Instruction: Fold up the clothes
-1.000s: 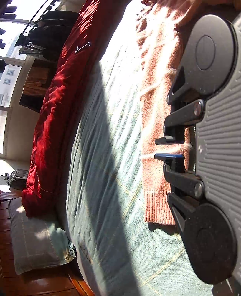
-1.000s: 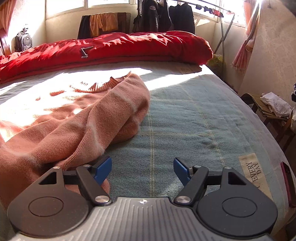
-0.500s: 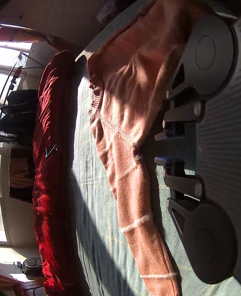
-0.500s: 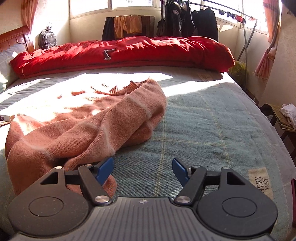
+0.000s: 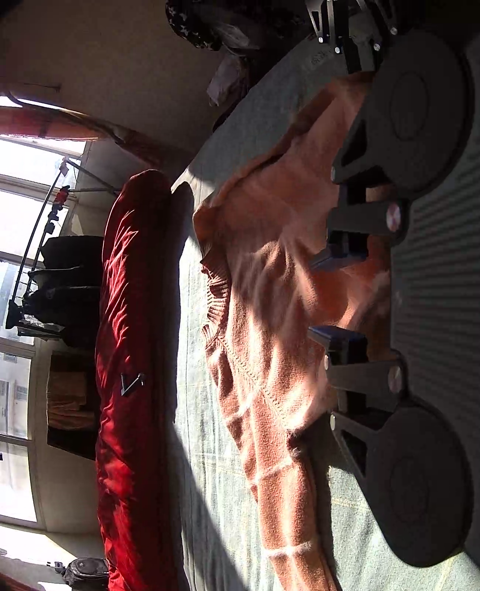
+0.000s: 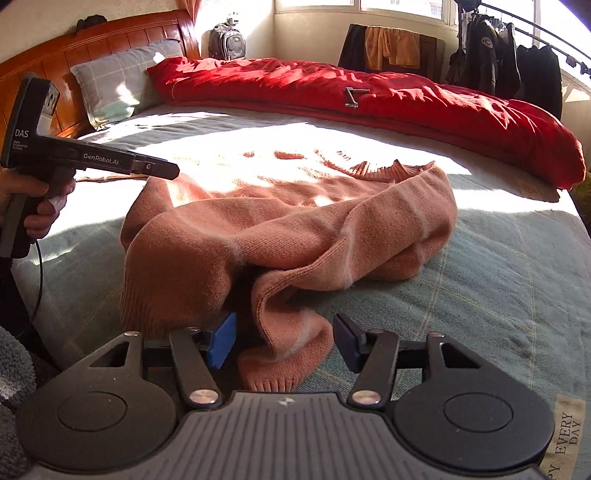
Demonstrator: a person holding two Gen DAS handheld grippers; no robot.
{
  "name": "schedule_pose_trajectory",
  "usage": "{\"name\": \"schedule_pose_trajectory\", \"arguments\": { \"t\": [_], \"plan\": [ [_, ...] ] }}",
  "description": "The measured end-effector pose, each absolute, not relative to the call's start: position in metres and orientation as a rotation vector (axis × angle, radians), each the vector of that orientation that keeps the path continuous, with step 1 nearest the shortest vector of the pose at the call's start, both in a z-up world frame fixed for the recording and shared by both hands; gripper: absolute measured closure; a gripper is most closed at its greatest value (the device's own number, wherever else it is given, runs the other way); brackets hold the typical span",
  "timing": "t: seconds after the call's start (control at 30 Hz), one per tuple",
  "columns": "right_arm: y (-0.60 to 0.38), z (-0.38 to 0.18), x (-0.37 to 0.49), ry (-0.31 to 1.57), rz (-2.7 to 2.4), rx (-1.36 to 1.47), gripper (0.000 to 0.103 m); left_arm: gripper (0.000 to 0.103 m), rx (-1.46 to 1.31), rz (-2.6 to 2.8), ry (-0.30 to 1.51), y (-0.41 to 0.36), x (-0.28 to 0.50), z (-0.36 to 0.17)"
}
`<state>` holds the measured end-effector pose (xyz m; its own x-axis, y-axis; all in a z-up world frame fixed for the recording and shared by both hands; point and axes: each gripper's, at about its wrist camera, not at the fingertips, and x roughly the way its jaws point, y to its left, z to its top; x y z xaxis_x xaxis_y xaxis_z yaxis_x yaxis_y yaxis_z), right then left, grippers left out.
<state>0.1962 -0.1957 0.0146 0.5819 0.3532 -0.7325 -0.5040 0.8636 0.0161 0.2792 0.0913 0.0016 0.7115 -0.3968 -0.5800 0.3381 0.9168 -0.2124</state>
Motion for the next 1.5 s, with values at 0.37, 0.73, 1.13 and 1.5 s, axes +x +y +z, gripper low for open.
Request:
{"name": "schedule_pose_trajectory", "arguments": {
  "t": [0.37,0.73,1.13,1.5],
  "plan": [
    [-0.173,-0.006,0.215,0.793,0.518,-0.289,0.097,0.068,-0.090,-0.400,0.655,0.085,0.267,-0.003],
    [-0.256,0.019,0.249,0.743,0.279,-0.346,0.098,0.067,-0.097,-0.366,0.661,0.064,0.265,-0.002],
    [-0.362,0.029,0.295,0.697,0.062,-0.390,0.098,0.067,-0.070,-0.321,0.672,0.027,0.260,0.005],
    [-0.429,0.018,0.354,0.707,-0.076,-0.443,0.097,0.067,-0.031,-0.295,0.682,0.002,0.260,0.014]
  ]
}}
